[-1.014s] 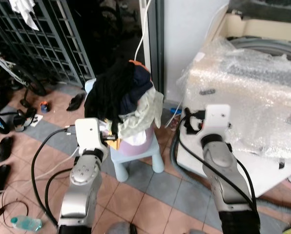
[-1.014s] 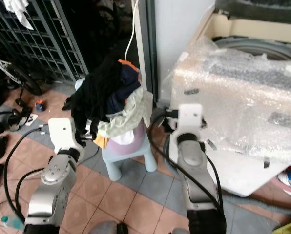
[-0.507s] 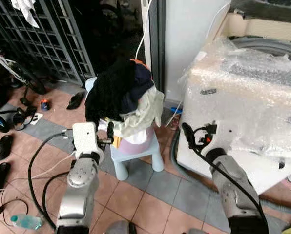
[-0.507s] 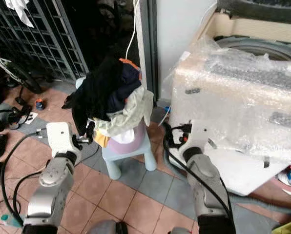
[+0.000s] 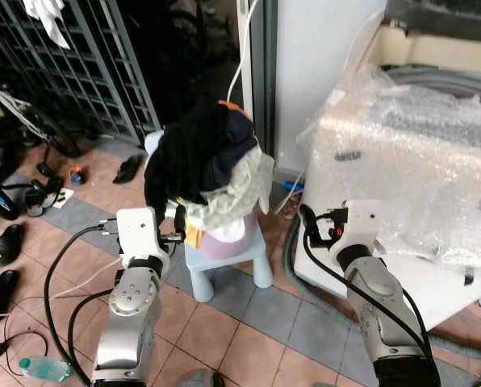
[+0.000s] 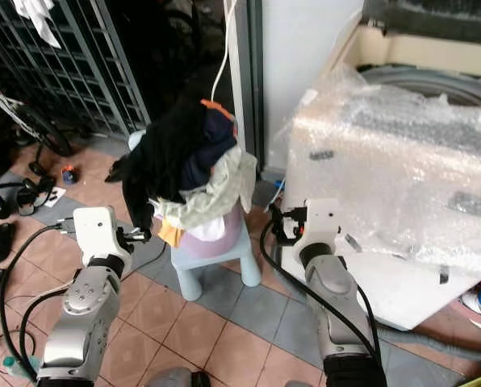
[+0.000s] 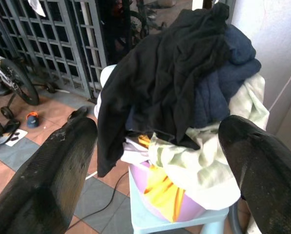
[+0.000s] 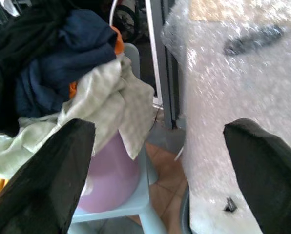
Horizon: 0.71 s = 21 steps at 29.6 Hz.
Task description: Clothes washing
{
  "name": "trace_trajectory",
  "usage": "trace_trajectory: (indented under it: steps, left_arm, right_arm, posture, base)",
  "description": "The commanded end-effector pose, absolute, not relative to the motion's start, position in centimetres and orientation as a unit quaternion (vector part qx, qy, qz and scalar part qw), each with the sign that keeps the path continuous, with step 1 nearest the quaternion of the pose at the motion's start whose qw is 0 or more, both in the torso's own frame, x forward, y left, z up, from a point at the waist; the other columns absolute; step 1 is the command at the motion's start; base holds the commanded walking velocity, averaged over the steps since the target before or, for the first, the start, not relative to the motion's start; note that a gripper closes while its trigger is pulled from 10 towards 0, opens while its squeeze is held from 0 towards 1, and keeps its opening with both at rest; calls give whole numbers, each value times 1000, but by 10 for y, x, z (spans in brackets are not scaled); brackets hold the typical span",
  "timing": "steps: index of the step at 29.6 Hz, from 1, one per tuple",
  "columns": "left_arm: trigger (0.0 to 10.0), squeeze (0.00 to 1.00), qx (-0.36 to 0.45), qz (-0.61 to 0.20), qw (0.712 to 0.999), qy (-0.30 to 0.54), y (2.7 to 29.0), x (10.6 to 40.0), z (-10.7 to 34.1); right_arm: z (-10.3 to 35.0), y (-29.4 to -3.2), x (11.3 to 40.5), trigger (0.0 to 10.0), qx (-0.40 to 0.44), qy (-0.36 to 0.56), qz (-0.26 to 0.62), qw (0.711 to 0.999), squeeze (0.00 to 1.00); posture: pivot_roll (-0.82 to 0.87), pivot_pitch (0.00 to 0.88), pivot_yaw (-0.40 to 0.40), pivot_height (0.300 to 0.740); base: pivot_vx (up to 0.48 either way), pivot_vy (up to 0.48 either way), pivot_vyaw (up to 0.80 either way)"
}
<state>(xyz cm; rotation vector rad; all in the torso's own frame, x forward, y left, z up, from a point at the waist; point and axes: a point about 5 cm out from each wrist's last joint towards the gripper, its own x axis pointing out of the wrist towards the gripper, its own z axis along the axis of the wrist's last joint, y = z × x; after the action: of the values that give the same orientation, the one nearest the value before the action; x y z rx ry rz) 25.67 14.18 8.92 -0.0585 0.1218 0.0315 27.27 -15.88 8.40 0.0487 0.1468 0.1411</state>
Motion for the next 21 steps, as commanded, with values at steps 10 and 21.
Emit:
trace_trajectory:
  steps: [10, 21]
  left_arm:
    - [10000, 0, -36, 24, 997, 71, 147, 256, 86]
    - [10000, 0, -2, 53, 997, 63, 152, 258, 88]
  right_arm:
    - [85, -160, 275, 10000, 50, 75, 48, 995, 0]
    - [84, -160, 270, 10000, 80, 64, 54, 993, 0]
  posture:
    - [-44, 0, 102, 740]
    - [-27, 0, 103, 740]
  base:
    - [338, 340, 320]
    - [107, 100, 0]
